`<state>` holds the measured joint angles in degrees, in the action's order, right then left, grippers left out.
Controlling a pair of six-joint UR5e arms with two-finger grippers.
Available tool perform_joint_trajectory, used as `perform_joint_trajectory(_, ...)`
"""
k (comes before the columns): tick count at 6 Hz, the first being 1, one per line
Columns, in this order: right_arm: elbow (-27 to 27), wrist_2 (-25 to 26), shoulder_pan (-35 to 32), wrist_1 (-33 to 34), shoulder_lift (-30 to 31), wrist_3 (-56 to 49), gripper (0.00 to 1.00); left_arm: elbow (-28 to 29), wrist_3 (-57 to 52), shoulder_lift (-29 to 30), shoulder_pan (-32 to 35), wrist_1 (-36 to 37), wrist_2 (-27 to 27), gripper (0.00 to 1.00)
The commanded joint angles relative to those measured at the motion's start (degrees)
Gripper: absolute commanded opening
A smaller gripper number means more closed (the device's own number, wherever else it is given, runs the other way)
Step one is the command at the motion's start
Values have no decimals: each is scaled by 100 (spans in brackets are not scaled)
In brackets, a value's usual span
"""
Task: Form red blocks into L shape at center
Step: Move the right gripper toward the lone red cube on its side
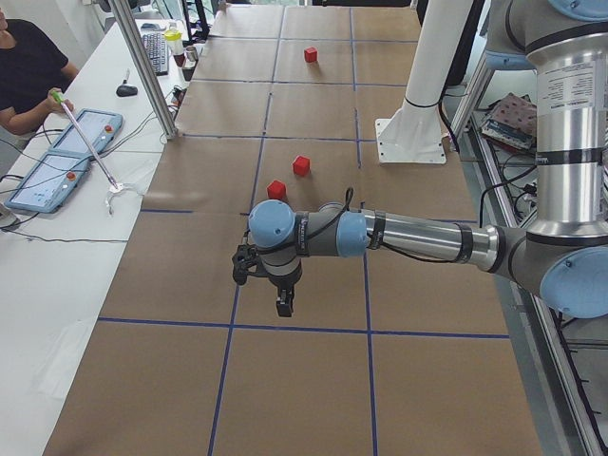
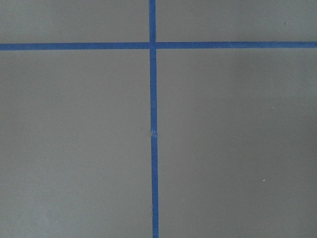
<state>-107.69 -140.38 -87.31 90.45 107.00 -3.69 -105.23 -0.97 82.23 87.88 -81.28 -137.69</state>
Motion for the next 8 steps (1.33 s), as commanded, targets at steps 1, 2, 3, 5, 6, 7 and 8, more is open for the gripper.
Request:
perform_joint_trajectory(1, 11, -69, 361, -953, -4, 43, 100, -120, 0, -49, -16, -29, -4, 100)
perform_joint_trajectory(2, 20, 10, 738, -1254, -12, 26, 100, -129, 9, -49, -16, -20, -12, 100)
perform_joint_trajectory(3, 11, 19, 1229, -1310, -73, 139, 100, -129, 9, -32, -16, -20, -12, 100)
perform_joint_trajectory(5, 11, 718, 2064, -1773, -179, 515, 100, -129, 9, -14, -16, -29, -12, 100)
perform_joint_trajectory(6, 11, 888, 2478, -1785, -406, 1336, 100, -129, 0, -14, -16, -29, -12, 100)
perform_joint_trajectory(7, 151, 959, 2708, -1776, -634, 1423, 100, -129, 0, -14, -25, -29, -12, 100)
perform_joint_trajectory(8, 335, 960, 2771, -1785, -767, 1415, 99, -129, 0, 3, -25, -29, -12, 100)
